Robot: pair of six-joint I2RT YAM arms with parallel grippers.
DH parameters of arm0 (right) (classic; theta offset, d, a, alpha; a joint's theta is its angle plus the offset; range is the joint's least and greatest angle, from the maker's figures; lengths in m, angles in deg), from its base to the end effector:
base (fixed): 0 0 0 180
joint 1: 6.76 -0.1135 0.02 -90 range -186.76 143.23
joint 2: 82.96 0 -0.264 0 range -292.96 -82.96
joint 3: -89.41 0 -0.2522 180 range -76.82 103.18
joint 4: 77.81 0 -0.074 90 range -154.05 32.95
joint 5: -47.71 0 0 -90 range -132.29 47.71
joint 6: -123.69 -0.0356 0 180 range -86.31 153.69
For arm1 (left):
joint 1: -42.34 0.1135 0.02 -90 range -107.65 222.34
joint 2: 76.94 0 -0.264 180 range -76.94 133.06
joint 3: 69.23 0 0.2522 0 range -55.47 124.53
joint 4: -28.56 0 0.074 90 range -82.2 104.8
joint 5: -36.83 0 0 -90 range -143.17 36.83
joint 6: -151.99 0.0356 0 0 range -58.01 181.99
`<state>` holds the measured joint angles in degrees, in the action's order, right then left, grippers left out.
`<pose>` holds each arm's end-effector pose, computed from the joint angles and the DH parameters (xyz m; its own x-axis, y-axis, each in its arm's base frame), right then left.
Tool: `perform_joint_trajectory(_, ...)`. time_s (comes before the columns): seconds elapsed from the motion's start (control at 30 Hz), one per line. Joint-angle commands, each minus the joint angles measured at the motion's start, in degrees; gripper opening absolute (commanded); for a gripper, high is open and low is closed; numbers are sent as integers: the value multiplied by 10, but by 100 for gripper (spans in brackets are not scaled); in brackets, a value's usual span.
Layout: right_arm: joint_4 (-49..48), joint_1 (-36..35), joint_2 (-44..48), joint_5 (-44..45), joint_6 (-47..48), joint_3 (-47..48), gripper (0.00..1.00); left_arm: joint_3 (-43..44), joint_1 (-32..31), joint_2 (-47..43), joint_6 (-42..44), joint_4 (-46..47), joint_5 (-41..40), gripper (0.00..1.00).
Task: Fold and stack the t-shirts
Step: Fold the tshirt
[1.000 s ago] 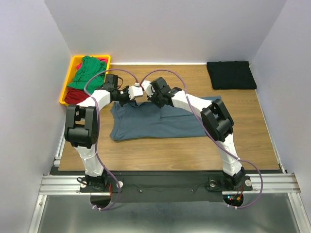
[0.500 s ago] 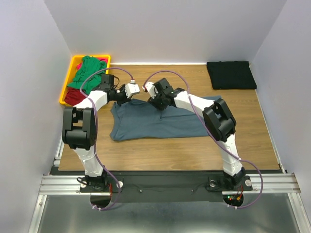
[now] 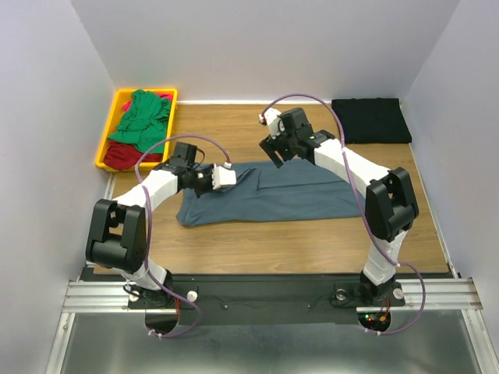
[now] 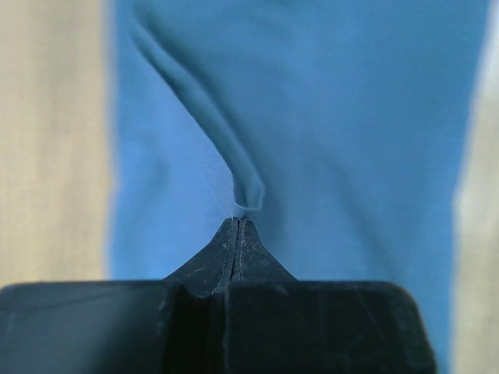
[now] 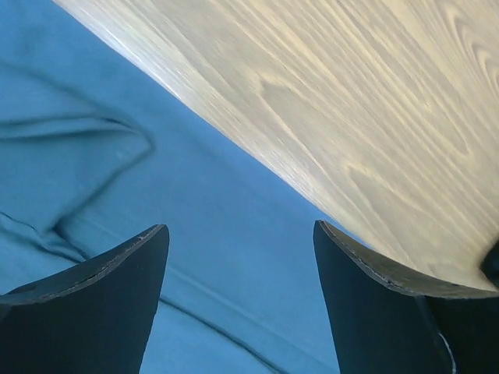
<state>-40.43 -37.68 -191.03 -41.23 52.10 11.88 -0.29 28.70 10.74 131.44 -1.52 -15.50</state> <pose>0.3719 0.2220 0.2652 -0.3963 -0.6055 -0.6902 -0.6611 0.7098 -0.2430 0.3014 -0.0955 0.2194 0.2842 0.6937 -0.6618 0.8877 0.0705 0.4551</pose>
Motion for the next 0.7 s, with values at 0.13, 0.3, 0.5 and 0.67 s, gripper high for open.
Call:
perform_joint_trajectory(0.13,19,81,63,-4,23,-57,77,-18,-9,1,19,-72,-55,8)
perform_joint_trajectory(0.3,44,139,73,-8,51,-88,68,16,-7,-36,-38,-119,-25,33)
perform_joint_trajectory(0.5,63,199,52,-47,55,-107,60,27,-9,-68,-228,-59,-1,36)
perform_joint_trajectory(0.67,65,217,15,-53,54,-114,56,35,-9,-6,-353,-13,-40,30)
